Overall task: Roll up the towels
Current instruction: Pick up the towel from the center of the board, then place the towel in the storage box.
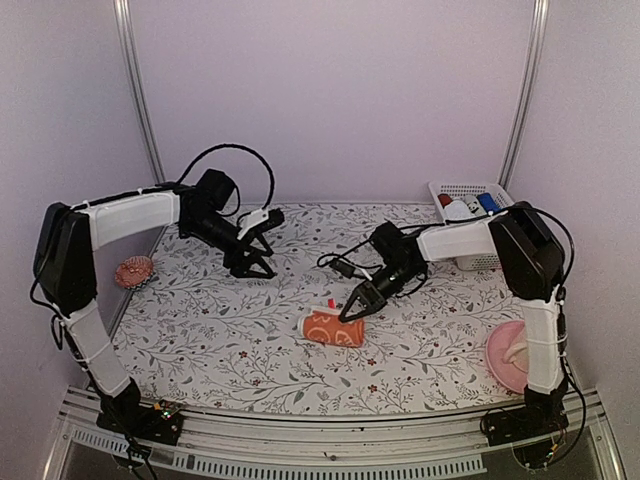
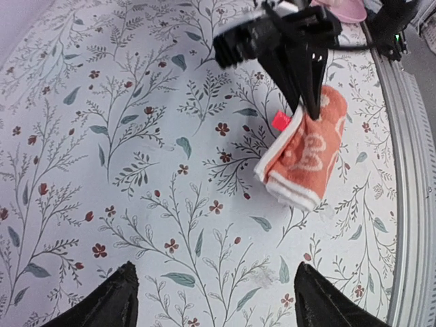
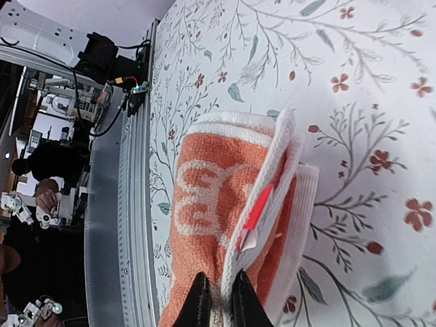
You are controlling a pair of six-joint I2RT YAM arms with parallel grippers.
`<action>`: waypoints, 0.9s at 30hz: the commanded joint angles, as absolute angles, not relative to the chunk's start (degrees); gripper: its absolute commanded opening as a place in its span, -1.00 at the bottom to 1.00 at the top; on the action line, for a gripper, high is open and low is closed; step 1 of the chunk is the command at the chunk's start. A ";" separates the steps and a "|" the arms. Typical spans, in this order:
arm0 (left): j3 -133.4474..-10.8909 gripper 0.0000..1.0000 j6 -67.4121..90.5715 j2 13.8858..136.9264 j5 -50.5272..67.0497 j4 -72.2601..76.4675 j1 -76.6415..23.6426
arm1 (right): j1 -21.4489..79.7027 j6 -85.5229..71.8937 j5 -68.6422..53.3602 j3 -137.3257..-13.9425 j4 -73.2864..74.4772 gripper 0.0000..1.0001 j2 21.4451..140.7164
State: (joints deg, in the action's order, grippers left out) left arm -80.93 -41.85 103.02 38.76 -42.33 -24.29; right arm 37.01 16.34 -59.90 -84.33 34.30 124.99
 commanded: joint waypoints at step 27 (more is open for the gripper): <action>-63.38 0.61 -48.66 89.38 47.23 -41.62 -18.13 | -18.37 0.71 -56.14 -74.67 17.53 -0.95 93.27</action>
State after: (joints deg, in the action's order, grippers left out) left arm -63.79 -47.99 90.56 45.58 -41.67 -18.74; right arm -15.03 1.65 -57.14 -73.23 18.79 96.77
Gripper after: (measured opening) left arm 0.802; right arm 0.092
